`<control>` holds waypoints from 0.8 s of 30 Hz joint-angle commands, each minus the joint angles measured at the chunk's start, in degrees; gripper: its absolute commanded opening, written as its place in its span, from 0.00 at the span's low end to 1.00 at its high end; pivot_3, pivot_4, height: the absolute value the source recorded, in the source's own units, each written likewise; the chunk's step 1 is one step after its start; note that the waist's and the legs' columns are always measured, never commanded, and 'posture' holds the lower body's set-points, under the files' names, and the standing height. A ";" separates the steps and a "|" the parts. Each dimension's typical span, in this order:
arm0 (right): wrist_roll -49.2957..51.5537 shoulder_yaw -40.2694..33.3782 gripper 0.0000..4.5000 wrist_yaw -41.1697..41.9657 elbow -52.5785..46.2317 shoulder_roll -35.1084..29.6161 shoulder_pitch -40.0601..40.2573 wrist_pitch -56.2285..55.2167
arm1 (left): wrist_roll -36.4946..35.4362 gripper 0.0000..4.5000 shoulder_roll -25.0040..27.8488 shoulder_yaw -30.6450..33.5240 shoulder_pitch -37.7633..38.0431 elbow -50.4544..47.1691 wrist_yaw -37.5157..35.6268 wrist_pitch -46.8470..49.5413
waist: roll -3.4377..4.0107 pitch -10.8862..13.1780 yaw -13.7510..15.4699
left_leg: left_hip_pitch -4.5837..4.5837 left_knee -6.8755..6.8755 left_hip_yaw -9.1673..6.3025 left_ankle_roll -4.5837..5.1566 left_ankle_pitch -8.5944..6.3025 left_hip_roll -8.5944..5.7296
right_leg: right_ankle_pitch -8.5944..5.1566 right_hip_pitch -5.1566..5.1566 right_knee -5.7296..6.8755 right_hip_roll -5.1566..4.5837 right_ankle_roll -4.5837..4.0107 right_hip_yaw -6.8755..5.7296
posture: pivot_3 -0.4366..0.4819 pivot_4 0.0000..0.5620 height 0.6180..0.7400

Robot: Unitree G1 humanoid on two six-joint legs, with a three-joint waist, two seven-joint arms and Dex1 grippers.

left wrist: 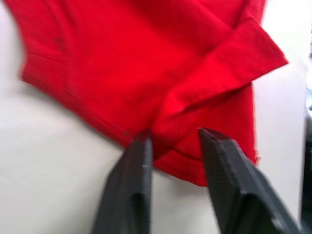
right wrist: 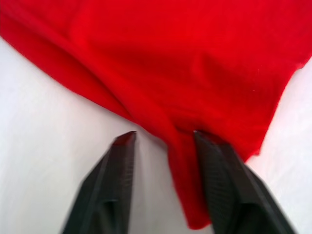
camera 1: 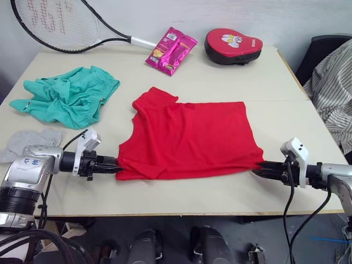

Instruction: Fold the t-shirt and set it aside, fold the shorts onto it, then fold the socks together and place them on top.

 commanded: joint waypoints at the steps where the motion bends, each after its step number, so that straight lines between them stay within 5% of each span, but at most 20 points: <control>1: 3.35 -7.84 0.73 -1.41 -2.77 -0.89 1.61 0.62 | -2.22 0.69 -2.06 8.15 1.86 -1.89 5.54 -3.20 | 0.00 0.00 0.11 | -0.01 0.00 -0.01 0.00 0.00 0.00 | 0.00 0.00 -0.01 -0.01 0.00 0.00 | 0.48 0.27 1.00; 4: 6.94 -13.79 0.73 -1.82 -3.78 -1.22 2.42 2.65 | -5.57 0.69 -2.33 13.86 5.07 -5.25 6.75 -1.87 | 0.00 0.00 0.05 | -0.02 0.00 -0.03 0.01 0.00 -0.01 | 0.01 0.01 -0.04 -0.01 0.01 -0.03 | 0.48 0.27 1.00; 6: 9.10 -16.37 0.68 -1.41 -5.26 -1.78 3.14 4.35 | -6.09 0.60 -1.38 15.65 8.52 -8.40 5.41 -3.28 | 0.00 0.00 -0.04 | 0.00 -0.05 -0.03 0.01 -0.01 -0.01 | 0.01 0.02 -0.05 -0.01 0.01 -0.03 | 0.48 0.27 1.00; 11: 11.59 -17.27 0.37 -0.20 -13.70 -2.54 7.07 5.24 | -7.47 0.27 0.75 18.02 13.72 -17.05 1.88 -6.56 | 0.01 -0.01 -0.04 | 0.02 -0.14 -0.05 -0.03 -0.02 0.01 | 0.01 0.02 -0.12 0.00 0.01 -0.04 | 0.48 0.27 1.00; 15: 3.23 -7.04 0.05 0.07 -23.69 0.28 12.63 -7.39 | -5.35 0.00 1.70 12.39 18.18 -25.99 -2.66 -11.82 | 0.05 -0.11 0.01 | 0.02 -0.18 -0.06 -0.31 -0.23 0.01 | 0.01 0.03 -0.18 -0.01 0.00 -0.02 | 0.48 0.27 1.00; 24: -7.78 4.53 0.01 -2.95 -20.17 6.96 14.45 -24.34 | 1.50 0.00 -5.04 0.32 18.94 -27.38 0.81 -19.81 | 0.08 -0.15 0.22 | 0.02 -0.20 0.03 -0.30 -0.23 -0.03 | 0.03 0.02 -0.21 0.02 0.02 0.01 | 0.48 0.27 1.00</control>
